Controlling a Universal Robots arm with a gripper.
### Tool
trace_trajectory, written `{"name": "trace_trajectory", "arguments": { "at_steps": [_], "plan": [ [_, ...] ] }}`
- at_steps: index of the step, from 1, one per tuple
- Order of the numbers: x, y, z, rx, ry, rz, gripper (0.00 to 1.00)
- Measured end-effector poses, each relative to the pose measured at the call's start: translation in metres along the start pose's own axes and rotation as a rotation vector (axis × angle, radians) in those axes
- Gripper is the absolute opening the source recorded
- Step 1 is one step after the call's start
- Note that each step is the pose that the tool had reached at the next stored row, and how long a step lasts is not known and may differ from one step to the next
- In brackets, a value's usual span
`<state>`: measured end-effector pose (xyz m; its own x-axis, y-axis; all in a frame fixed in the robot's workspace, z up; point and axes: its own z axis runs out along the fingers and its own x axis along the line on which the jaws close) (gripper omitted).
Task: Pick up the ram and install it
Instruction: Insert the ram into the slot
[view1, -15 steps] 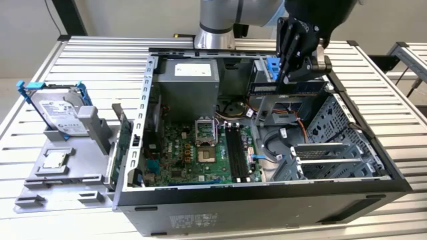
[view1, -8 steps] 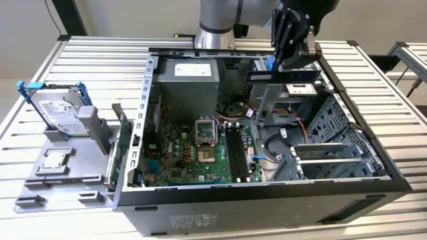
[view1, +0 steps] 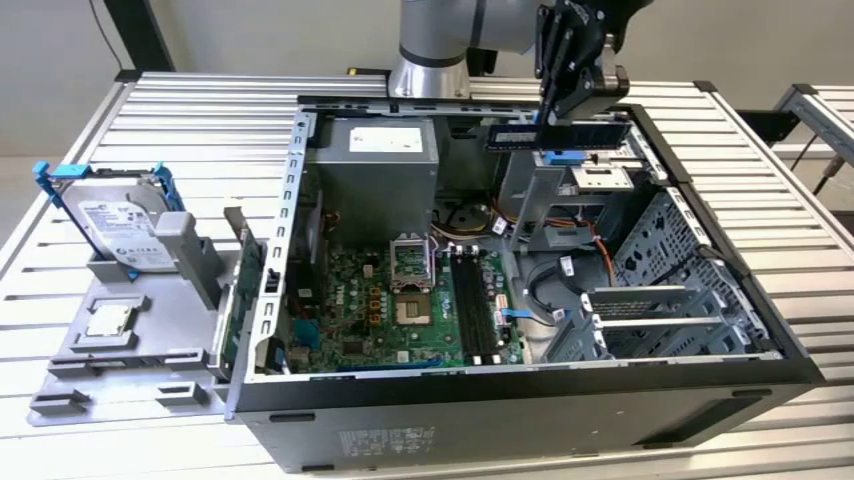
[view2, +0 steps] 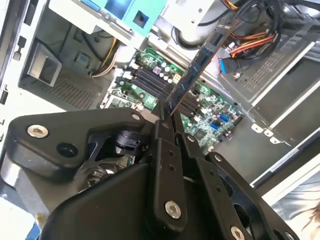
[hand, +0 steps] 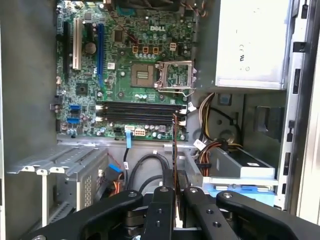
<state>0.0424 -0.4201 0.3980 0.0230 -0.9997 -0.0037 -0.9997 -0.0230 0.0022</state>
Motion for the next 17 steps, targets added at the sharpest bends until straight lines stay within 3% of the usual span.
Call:
{"name": "trace_trajectory", "arguments": {
  "at_steps": [17],
  "plan": [
    [0.0013, 0.0021, 0.0, 0.0006, -0.0016, 0.0, 0.0]
  ]
}}
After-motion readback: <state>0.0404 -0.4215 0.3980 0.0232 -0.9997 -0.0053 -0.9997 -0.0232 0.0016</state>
